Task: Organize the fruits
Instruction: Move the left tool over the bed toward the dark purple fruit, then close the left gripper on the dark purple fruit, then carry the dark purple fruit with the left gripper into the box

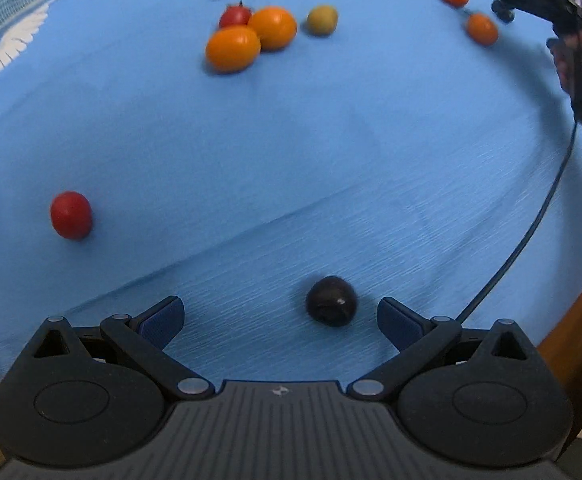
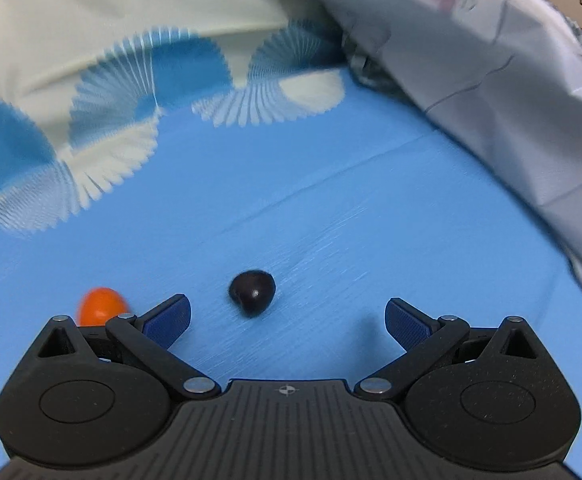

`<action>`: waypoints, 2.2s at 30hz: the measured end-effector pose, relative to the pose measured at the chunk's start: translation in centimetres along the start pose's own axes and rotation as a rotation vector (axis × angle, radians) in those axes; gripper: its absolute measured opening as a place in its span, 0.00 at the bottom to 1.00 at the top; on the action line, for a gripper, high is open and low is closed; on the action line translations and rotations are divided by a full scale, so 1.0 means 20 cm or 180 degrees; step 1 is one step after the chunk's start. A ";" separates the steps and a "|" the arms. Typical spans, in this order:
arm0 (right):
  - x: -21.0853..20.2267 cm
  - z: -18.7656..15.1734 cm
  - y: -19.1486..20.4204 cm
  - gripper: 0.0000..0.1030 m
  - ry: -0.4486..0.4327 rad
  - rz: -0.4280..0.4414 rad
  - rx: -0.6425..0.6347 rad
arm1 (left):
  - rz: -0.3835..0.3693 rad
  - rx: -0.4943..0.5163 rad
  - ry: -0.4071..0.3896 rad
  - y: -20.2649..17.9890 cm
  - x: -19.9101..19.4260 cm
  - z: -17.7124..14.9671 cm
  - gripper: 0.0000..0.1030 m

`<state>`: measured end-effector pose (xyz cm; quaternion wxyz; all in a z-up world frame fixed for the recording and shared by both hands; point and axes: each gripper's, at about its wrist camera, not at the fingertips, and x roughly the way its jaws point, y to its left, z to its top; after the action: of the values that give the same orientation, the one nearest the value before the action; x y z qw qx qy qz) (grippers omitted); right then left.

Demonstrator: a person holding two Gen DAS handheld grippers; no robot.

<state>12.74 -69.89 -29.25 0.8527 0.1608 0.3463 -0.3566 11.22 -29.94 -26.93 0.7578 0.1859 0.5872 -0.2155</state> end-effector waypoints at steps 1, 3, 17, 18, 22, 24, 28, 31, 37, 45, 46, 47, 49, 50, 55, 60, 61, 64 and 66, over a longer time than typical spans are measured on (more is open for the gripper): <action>0.03 -0.01 0.02 0.99 0.0046 -0.0061 -0.0045 | 0.0009 0.0000 0.0017 0.00 0.02 0.00 1.00; 0.05 -0.06 0.04 0.99 -0.0127 -0.0118 -0.0166 | -0.0008 -0.0005 -0.0025 0.01 0.03 -0.01 1.00; -0.04 -0.07 0.07 0.26 -0.0323 0.0188 -0.0346 | -0.0119 0.0127 -0.0384 -0.04 -0.15 -0.04 0.26; -0.06 -0.07 0.06 0.26 -0.0336 0.0217 -0.0327 | -0.0122 0.0108 -0.0389 -0.03 -0.17 -0.04 0.26; -0.24 -0.07 0.05 0.26 -0.0475 0.0349 -0.0270 | -0.0125 0.0015 -0.0497 0.02 -0.30 -0.05 0.26; -0.38 -0.07 0.05 0.26 -0.0577 0.0481 -0.0254 | -0.0139 -0.0064 -0.0594 0.06 -0.38 -0.05 0.26; -0.75 -0.13 0.08 0.26 -0.0750 0.0739 -0.0281 | -0.0101 -0.0229 -0.0787 0.17 -0.61 -0.11 0.26; -1.07 -0.19 0.14 0.26 -0.0850 0.0996 -0.0307 | -0.0009 -0.0355 -0.0890 0.27 -0.77 -0.20 0.26; -1.67 -0.41 0.37 0.26 -0.0874 0.1539 -0.0453 | 0.0151 -0.0669 -0.1046 0.51 -1.12 -0.47 0.26; -2.29 -0.82 0.75 0.26 -0.0664 0.2385 -0.0660 | 0.0459 -0.1034 -0.1149 0.79 -1.45 -0.93 0.26; -2.36 -0.88 0.80 0.26 -0.0612 0.2496 -0.0686 | 0.0496 -0.1079 -0.1152 0.83 -1.47 -0.99 0.26; -2.42 -0.93 0.84 0.26 -0.0571 0.2593 -0.0731 | 0.0516 -0.1131 -0.1154 0.86 -1.50 -1.05 0.26; -2.54 -1.02 0.91 0.26 -0.0530 0.2728 -0.0887 | 0.0540 -0.1235 -0.1144 0.92 -1.54 -1.18 0.26; -2.59 -1.06 0.94 0.26 -0.0506 0.2781 -0.0972 | 0.0557 -0.1284 -0.1137 0.95 -1.55 -1.24 0.26; -2.80 -1.25 1.08 0.27 -0.0328 0.2991 -0.1413 | 0.0564 -0.1529 -0.1166 1.07 -1.60 -1.48 0.26; -2.90 -1.35 1.16 0.27 -0.0272 0.3000 -0.1605 | 0.0511 -0.1640 -0.1192 1.15 -1.61 -1.60 0.26; -2.91 -1.36 1.18 0.27 -0.0269 0.2979 -0.1629 | 0.0500 -0.1649 -0.1203 1.17 -1.61 -1.62 0.26; -2.93 -1.36 1.21 0.27 -0.0263 0.2934 -0.1681 | 0.0478 -0.1683 -0.1238 1.20 -1.61 -1.65 0.26; -2.95 -1.38 1.21 0.27 -0.0263 0.2918 -0.1712 | 0.0459 -0.1712 -0.1265 1.22 -1.62 -1.66 0.26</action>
<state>-12.76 -9.35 -6.61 0.9451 0.0571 0.2859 0.1479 -9.44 11.75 -2.92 0.8925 -0.0252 0.4492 -0.0308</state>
